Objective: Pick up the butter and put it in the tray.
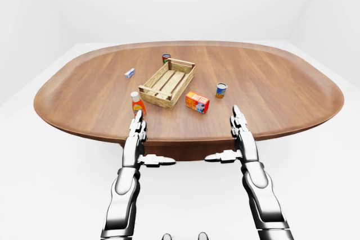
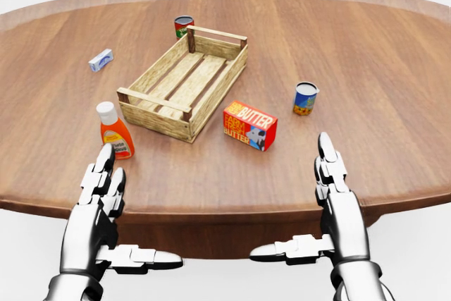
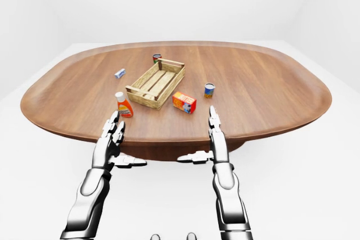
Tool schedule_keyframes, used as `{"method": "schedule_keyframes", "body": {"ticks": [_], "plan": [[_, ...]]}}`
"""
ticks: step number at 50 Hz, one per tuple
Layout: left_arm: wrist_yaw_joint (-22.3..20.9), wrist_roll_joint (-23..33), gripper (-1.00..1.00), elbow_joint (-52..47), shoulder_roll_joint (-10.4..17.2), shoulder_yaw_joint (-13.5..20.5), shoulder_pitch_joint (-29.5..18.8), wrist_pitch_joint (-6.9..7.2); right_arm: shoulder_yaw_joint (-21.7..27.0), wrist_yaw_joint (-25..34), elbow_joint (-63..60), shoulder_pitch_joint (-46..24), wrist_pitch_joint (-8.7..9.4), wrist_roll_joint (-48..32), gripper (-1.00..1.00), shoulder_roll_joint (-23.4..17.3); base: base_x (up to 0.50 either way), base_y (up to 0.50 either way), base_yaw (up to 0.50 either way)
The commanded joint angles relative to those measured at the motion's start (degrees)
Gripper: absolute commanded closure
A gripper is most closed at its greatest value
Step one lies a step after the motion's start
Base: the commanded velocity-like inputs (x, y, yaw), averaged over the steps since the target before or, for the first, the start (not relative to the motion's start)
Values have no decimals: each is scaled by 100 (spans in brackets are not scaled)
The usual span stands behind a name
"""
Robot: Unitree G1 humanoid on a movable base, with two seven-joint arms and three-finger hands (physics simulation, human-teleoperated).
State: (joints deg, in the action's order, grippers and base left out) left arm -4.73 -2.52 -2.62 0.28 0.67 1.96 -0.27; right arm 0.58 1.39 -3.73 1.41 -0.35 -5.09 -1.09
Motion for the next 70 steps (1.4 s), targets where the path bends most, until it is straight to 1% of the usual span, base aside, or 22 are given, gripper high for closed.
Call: {"method": "schedule_keyframes", "body": {"ticks": [1, 4, 9, 15, 19, 20, 25, 26, 27, 28, 31, 33, 39, 42, 48, 49, 50, 56, 60, 63, 67, 70], "plan": [[-34, -75, -100, -59, 6, -34, 51, -12, -31, -14, -22, 28, -59, -140, -100, 21, 0, 50, 0], [-37, -48, -100, -103, 5, -54, 73, -2, -44, -7, -73, 54, -40, -144, -100, 25, 0, 50, 0], [-61, -20, -100, -100, 1, -78, 94, -45, -51, -5, -85, 57, -45, -135, -100, 32, 0, 50, 0], [-85, -18, -100, -192, 0, -94, 121, 7, -63, -10, -85, 74, -72, -125, -100, 39, 0, 50, 0], [-90, -5, -100, -192, -4, -105, 135, -12, -86, -21, -87, 87, -83, -141, -100, 48, 0, 50, 0], [-97, 14, -100, -136, -7, -119, 137, -60, -95, -11, -107, 96, -74, -134, -100, 50, 0, 50, 0], [-106, 2, -100, -135, -12, -119, 144, -64, -117, -19, -73, 106, -133, -155, -100, 51, 0, 49, 0], [-102, 8, -100, -111, -13, -120, 140, -80, -121, 46, -37, 115, -224, -65, -100, 59, 0, 0, 0], [-113, 69, -100, -139, -9, -163, 214, -180, -276, 204, -120, 177, -104, 32, -100, 124, 0, 0, 0], [-111, 88, -100, -154, -12, -174, 225, -179, -323, 191, -75, 162, -55, -32, -100, 119, 0, 0, 0], [-115, 86, -100, -213, -10, -171, 234, -135, -353, 186, -103, 158, -43, -41, -100, 120, 0, 0, 0], [-121, 83, -100, -184, -9, -163, 230, -159, -368, 183, -123, 159, -19, -64, -100, 117, 0, 0, 0], [-128, 88, -100, -236, -14, -180, 258, -141, -360, 194, -183, 180, -4, -50, -100, 112, 0, 0, 0], [-134, 82, -100, -229, -14, -177, 259, -149, -390, 240, -195, 195, -52, -38, -100, 112, 0, 0, 0], [-142, 87, -100, -241, -15, -189, 270, -142, -426, 239, -226, 205, -6, -94, -100, 113, 0, 0, 0], [-143, 89, -100, -245, -15, -190, 272, -144, -462, 323, -265, 250, -175, -65, -100, 98, 0, 0, 0], [-146, 83, -100, -248, -15, -188, 276, -146, -488, 286, -303, 275, -130, -155, -100, 100, 32, 3, 0], [-139, 100, -100, -265, -20, -207, 286, -144, -486, 343, -326, 288, -183, -111, -100, 109, 47, 9, 0], [-140, 100, -100, -227, -20, -206, 283, -174, -469, 354, -451, 319, -120, -82, -100, 106, 50, 0, 0], [-139, 101, -100, -230, -20, -208, 284, -174, -465, 349, -427, 312, -148, -79, -100, 104, 50, 0, 0], [-142, 93, -100, -249, -19, -205, 283, -157, -450, 355, -510, 328, -125, -71, -100, 96, 50, 0, 0], [-136, 105, -100, -175, -23, -208, 278, -218, -413, 380, -566, 345, -131, -35, -100, 81, 50, 0, 0]]}}
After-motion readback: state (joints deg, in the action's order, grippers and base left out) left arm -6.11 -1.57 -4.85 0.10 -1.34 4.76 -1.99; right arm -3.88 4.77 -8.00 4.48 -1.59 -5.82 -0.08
